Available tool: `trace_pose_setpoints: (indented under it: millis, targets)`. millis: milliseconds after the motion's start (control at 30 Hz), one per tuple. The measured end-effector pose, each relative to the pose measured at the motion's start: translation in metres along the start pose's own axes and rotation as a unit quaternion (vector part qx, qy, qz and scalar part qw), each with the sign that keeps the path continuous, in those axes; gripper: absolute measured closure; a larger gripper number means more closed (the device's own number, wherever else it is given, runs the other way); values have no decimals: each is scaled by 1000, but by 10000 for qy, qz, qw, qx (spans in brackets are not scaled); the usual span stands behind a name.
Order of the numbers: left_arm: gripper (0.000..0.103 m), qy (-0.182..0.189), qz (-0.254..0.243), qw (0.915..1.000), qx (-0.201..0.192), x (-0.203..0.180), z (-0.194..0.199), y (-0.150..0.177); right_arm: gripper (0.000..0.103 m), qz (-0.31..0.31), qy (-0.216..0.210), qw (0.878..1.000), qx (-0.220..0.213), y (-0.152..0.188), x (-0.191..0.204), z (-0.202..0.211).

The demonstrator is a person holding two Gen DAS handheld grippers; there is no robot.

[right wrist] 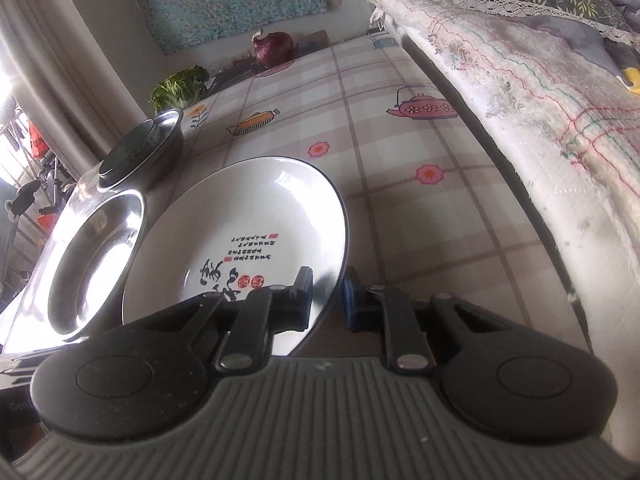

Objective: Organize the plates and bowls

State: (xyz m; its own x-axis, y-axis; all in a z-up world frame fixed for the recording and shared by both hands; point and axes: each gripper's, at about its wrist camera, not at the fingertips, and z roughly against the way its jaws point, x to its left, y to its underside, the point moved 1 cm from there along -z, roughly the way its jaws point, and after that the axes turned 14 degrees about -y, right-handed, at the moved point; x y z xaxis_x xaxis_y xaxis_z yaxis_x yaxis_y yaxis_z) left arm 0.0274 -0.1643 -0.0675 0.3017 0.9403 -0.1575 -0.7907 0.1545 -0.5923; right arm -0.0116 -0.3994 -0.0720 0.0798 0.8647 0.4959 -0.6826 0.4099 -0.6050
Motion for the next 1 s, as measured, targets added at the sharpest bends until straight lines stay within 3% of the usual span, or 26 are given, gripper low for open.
trace_pose_setpoints:
  millis: [200, 367, 467, 533, 600, 667, 1000]
  targets:
    - [71, 329, -413, 9985, -151, 5, 17, 9, 87, -133, -15, 9999, 12, 25, 10, 18]
    - [85, 635, -558, 9964, -81, 4, 24, 22, 83, -218, -68, 9997, -19, 42, 18, 29]
    - [84, 652, -543, 9964, -41, 3, 25, 27, 82, -353, -155, 9992, -52, 48, 18, 35]
    - [81, 679, -509, 9964, -80, 5, 29, 28, 82, -426, -174, 9989, -78, 49, 18, 38]
    - [70, 663, -457, 9966, -174, 7, 33, 25, 82, -458, -164, 9988, -111, 49, 17, 40]
    - [50, 605, -385, 9971, -267, 9, 34, 21, 81, -426, -64, 9988, -217, 46, 17, 43]
    - [44, 141, -368, 9990, -232, -4, 8, 4, 80, -313, 251, 9979, -501, 11, 5, 30]
